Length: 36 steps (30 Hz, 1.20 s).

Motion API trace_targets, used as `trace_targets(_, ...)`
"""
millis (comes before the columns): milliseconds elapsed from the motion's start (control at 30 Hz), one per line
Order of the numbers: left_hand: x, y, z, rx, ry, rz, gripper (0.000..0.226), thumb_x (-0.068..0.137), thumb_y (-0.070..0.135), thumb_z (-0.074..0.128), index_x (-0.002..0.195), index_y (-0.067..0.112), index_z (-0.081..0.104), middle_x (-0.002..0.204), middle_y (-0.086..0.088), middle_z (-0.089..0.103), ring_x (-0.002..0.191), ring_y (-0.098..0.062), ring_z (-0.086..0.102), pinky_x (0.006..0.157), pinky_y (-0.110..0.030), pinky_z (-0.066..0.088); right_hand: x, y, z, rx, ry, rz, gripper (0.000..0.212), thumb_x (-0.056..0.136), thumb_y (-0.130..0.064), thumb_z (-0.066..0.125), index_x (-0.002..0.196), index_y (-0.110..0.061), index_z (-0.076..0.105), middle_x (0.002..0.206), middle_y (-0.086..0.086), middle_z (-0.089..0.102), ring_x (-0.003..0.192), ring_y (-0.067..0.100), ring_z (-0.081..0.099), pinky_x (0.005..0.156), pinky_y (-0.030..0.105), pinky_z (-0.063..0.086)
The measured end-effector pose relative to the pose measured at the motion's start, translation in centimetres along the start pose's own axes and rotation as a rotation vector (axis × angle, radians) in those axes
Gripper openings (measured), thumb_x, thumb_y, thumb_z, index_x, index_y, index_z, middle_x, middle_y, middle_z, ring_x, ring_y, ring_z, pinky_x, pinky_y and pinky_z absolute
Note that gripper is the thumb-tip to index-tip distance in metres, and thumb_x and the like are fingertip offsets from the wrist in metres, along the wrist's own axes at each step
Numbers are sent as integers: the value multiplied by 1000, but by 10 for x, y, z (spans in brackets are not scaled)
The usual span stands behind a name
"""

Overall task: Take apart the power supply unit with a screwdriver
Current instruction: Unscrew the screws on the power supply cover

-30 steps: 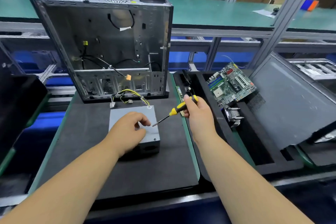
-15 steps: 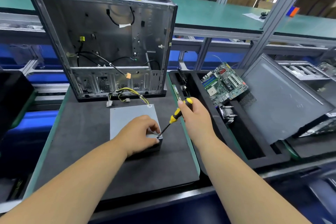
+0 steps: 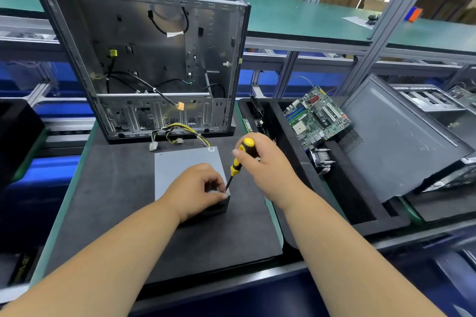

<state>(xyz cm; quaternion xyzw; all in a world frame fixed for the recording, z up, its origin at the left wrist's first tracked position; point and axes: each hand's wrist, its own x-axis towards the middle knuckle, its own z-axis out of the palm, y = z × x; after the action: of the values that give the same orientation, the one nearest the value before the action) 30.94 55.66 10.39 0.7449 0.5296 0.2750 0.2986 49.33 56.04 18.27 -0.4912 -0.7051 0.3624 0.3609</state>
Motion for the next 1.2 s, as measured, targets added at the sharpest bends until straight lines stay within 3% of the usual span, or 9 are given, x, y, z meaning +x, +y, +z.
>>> trace_targets(67, 0, -1, 1, 0, 5, 4, 22, 73, 26, 83, 68, 36, 63, 80, 11, 56, 78, -4, 54, 71, -22, 45, 3, -3, 2, 140, -61, 31, 4, 90, -22, 59, 91, -19, 61, 90, 0, 61, 89, 20, 60, 90, 48, 51)
trace_targets(200, -1, -2, 2, -14, 10, 10, 25, 71, 25, 84, 68, 37, 62, 80, 10, 56, 80, -3, 53, 72, -21, 44, 5, -6, 19, 584, -163, 88, 12, 81, -11, 50, 93, -10, 56, 72, 4, 51, 72, 18, 50, 78, 36, 37)
trace_targets(300, 0, -2, 1, 3, -10, 15, 26, 68, 24, 85, 69, 37, 62, 83, 8, 57, 82, -3, 53, 75, -23, 46, 6, -5, 30, 784, -146, 101, 17, 90, -23, 44, 90, -8, 53, 68, 1, 38, 63, 15, 35, 72, 33, 31)
trace_targets(367, 1, -3, 1, 31, -20, 14, 27, 68, 25, 85, 70, 37, 61, 83, 9, 55, 83, -1, 52, 74, -18, 42, 9, -3, 33, 823, -142, 106, 27, 93, -32, 40, 91, -8, 51, 67, 1, 36, 61, 15, 33, 67, 31, 32)
trace_targets(500, 2, -4, 1, 46, -21, 29, 39, 68, 24, 85, 62, 44, 52, 80, 13, 53, 82, 3, 50, 70, -11, 35, 15, -2, 36, 797, -162, 80, 21, 95, -30, 45, 95, -10, 45, 67, 2, 47, 64, 17, 42, 64, 25, 38)
trace_targets(600, 3, -4, 1, 59, -12, 39, 43, 68, 26, 85, 60, 46, 48, 77, 13, 52, 80, 0, 50, 69, -15, 36, 18, -2, 36, 762, -130, 63, 20, 95, -29, 49, 88, -10, 49, 71, 4, 56, 69, 17, 52, 65, 20, 42)
trace_targets(800, 2, -5, 3, 35, 0, 27, 41, 67, 26, 85, 60, 48, 51, 78, 12, 53, 81, 0, 51, 69, -16, 37, 14, -1, 50, 907, -2, 54, 20, 95, -26, 48, 83, -9, 47, 63, 4, 45, 60, 14, 40, 58, 23, 34)
trace_targets(1100, 3, -5, 3, 39, 2, 30, 41, 68, 26, 85, 62, 44, 48, 79, 11, 54, 81, -4, 50, 71, -21, 38, 19, -3, 52, 996, -13, 57, 24, 96, -25, 44, 74, -16, 39, 61, -1, 38, 56, 12, 31, 52, 22, 23)
trace_targets(1200, 1, -5, 4, 38, 10, 20, 42, 68, 26, 85, 60, 45, 48, 78, 14, 52, 82, 1, 49, 69, -15, 35, 19, -4, 55, 1033, -47, 37, 28, 95, -25, 44, 68, -19, 49, 61, -2, 38, 54, 11, 31, 51, 20, 26)
